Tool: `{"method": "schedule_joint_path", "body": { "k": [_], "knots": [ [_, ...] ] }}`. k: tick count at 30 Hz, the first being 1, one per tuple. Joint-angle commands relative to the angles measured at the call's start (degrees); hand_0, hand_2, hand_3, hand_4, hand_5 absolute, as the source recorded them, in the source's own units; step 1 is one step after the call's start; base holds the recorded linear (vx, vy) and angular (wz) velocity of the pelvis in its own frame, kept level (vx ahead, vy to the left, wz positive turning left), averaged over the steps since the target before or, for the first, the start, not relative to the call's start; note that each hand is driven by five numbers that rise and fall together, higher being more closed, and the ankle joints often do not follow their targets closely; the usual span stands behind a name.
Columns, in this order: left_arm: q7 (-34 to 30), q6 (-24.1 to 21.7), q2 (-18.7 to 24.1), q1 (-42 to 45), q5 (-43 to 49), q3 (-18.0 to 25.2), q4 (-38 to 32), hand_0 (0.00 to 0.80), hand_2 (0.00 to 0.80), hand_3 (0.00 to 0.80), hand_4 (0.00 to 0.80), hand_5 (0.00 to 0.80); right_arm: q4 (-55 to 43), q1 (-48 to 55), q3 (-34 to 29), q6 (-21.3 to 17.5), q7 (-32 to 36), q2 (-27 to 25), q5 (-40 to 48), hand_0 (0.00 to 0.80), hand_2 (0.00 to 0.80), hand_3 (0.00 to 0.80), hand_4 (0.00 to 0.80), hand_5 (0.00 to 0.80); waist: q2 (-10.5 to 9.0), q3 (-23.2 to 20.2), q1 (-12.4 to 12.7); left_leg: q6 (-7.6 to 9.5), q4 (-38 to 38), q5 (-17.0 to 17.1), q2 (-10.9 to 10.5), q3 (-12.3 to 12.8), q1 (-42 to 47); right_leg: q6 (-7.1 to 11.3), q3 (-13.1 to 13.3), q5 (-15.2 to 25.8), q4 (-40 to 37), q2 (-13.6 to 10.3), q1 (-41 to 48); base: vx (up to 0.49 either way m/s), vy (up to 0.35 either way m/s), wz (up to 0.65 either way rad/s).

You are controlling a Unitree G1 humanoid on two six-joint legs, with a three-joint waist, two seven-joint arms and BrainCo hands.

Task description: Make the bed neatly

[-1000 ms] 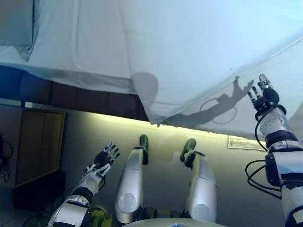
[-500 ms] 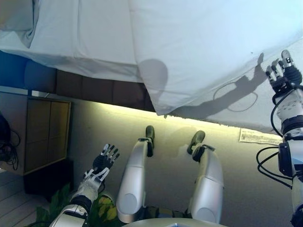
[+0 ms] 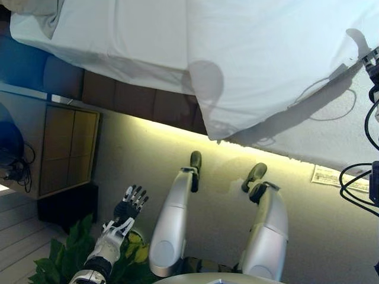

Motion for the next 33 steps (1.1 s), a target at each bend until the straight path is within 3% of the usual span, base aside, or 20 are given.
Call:
{"method": "schedule_joint_path", "body": {
  "k": [1, 7, 8, 10, 21, 33],
  "knots": [
    [-1.81, -0.28, 3.20, 4.98, -1.15, 1.10, -1.30, 0.000, 0.000, 0.000, 0.000, 0.000, -2.29, -6.93, 3.97, -1.39, 1.97, -5.08, -1.41, 0.000, 0.000, 0.000, 0.000, 0.000, 1.89, -0.03, 1.08, -0.37, -8.15, 4.24, 0.04, -2.89, 2.40, 2.32, 1.27, -2.93, 2.80, 0.03, 2.35, 0.037, -0.008, 0.02],
    [-1.69, 0.36, 4.27, 5.59, -0.26, 1.83, -2.11, 0.000, 0.000, 0.000, 0.000, 0.000, -3.47, -8.31, 5.02, -1.19, 4.12, -5.06, -2.54, 0.000, 0.000, 0.000, 0.000, 0.000, 1.50, -0.03, 1.60, -0.49, -8.15, 4.42, -0.05, -3.23, 2.13, 2.35, 0.79, -2.81, 2.90, 0.00, 2.39, 0.018, -0.035, 0.08],
    [-2.13, 0.15, 4.52, 5.82, -0.45, 1.84, -2.19, 0.000, 0.000, 0.000, 0.000, 0.000, -4.31, -8.42, 5.91, -1.65, 6.15, -4.99, -3.31, 0.800, 0.800, 0.800, 0.800, 0.800, 1.33, -0.03, 1.65, -0.48, -8.29, 4.52, 0.04, -3.36, 2.16, 2.34, 0.75, -2.78, 2.89, 0.06, 2.46, 0.015, -0.024, 0.05],
    [-2.10, 0.00, 4.62, 5.99, -0.69, 1.76, -2.67, 0.000, 0.000, 0.000, 0.000, 0.000, -4.93, -7.74, 6.24, 0.20, 7.65, -5.15, -2.75, 0.800, 0.800, 0.800, 0.800, 0.800, 1.26, -0.03, 1.54, -0.42, -8.63, 4.74, 0.02, -3.39, 2.34, 2.30, 0.63, -2.54, 2.41, 0.21, 2.68, 0.007, -0.010, 0.02],
    [-2.68, -0.15, 5.55, 6.48, -1.39, 2.28, -2.79, 0.000, 0.000, 0.000, 0.000, 0.000, -3.17, -5.58, 4.28, -0.25, 7.16, -6.05, -4.46, 0.800, 0.800, 0.800, 0.800, 0.800, 1.18, -0.03, 1.63, -0.35, -9.18, 4.72, 0.24, -3.30, 3.76, 2.55, -0.19, -2.32, 1.06, 0.26, 4.75, -0.004, -0.001, 0.00],
    [-3.49, -1.04, 6.18, 4.47, -1.77, 1.61, -2.19, 0.000, 0.000, 0.000, 0.000, 0.000, -2.63, -2.81, 3.25, 2.29, 9.09, -4.71, -3.60, 0.800, 0.800, 0.800, 0.800, 0.800, -0.70, -0.03, 0.99, -0.90, -12.18, 4.93, 0.87, -2.70, 9.69, 3.32, -1.62, -0.78, -4.10, 0.80, 11.54, -0.042, -0.009, -0.02]
  ]
}}
